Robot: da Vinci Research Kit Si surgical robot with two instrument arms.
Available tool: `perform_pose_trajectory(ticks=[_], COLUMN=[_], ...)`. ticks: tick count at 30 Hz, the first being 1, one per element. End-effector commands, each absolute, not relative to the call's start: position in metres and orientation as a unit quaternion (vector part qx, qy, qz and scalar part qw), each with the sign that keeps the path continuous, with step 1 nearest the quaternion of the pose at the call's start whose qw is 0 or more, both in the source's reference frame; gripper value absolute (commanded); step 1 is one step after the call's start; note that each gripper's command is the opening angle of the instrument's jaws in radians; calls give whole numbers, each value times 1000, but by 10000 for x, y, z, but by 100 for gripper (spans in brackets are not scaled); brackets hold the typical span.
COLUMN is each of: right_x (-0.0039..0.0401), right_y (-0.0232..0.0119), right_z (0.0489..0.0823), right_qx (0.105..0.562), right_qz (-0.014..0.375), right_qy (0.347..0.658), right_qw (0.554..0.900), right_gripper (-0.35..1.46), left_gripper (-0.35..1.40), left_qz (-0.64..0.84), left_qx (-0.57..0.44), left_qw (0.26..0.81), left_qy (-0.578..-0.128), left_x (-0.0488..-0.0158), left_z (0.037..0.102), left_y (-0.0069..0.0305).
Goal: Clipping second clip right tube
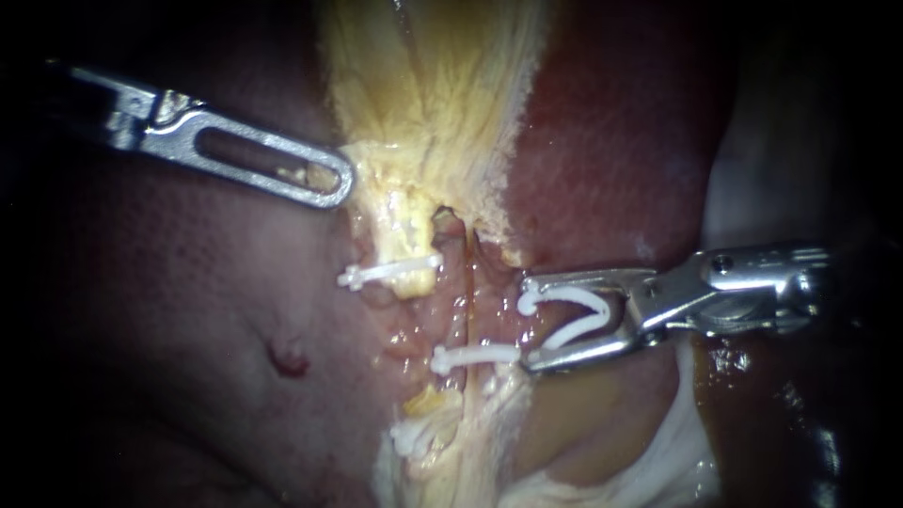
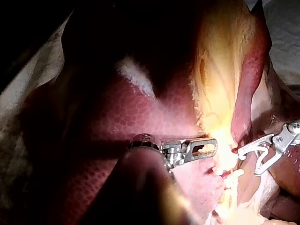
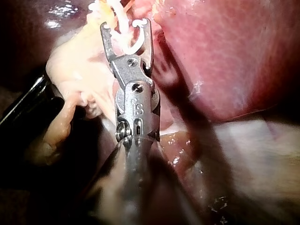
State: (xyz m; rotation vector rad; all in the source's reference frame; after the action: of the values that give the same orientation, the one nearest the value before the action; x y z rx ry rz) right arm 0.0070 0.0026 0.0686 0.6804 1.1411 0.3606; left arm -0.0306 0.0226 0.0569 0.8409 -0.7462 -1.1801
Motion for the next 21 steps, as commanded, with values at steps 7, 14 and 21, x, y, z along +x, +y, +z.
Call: perform_pose_trajectory(ticks=[7, 14, 21], right_x=[84, 105, 125], right_y=[27, 22, 19], right_z=[697, 712, 719], right_qx=[320, 328, 347], right_qz=[173, 175, 182], right_qy=[524, 521, 522], right_qw=[770, 768, 758], right_gripper=[50, 50, 50], left_gripper=[-35, -35, -35], left_qz=[-527, -528, -528], left_qx=[375, 374, 374], left_qw=[686, 686, 686], left_qy=[-333, -333, -333], left_x=[-306, -306, -306], left_z=[569, 569, 569], left_y=[226, 225, 225])
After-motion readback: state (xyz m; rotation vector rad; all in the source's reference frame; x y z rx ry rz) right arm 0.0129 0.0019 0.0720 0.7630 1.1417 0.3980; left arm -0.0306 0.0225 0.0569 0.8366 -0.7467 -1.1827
